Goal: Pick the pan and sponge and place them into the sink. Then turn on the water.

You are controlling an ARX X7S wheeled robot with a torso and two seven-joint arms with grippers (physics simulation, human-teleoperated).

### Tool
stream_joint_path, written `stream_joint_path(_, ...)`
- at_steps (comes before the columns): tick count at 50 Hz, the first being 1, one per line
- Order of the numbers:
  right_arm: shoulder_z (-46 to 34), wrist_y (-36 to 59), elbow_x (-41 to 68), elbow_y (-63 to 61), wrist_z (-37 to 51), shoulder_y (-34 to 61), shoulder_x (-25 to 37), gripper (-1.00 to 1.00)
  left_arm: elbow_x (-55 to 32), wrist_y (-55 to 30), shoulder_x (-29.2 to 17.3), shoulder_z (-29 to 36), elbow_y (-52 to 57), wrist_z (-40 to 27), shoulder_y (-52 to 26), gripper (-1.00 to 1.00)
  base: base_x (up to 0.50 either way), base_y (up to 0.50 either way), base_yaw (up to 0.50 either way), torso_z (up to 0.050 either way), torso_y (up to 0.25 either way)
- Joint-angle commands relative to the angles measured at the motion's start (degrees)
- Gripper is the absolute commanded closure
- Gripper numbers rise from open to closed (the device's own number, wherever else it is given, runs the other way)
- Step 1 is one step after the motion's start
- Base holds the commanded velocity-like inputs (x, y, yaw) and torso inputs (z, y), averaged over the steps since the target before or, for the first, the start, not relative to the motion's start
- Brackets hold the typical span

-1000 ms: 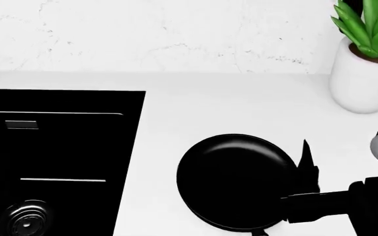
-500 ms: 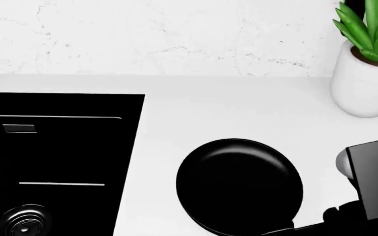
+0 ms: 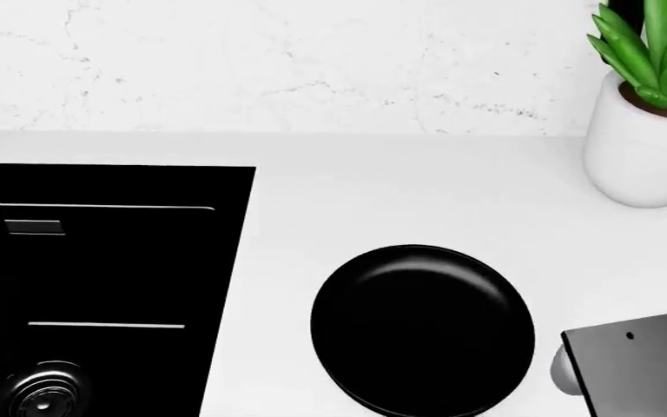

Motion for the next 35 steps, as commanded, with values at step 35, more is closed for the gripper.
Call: stream_joint_path(35, -14.1, 10.2, -14.9, 19.6, -8.4, 9.6, -12.7, -1.00, 0.8, 3.1, -2.1, -0.2, -1.8, 2.0, 2.8, -1.00, 0.00, 0.00, 0.00, 0.000, 0.000)
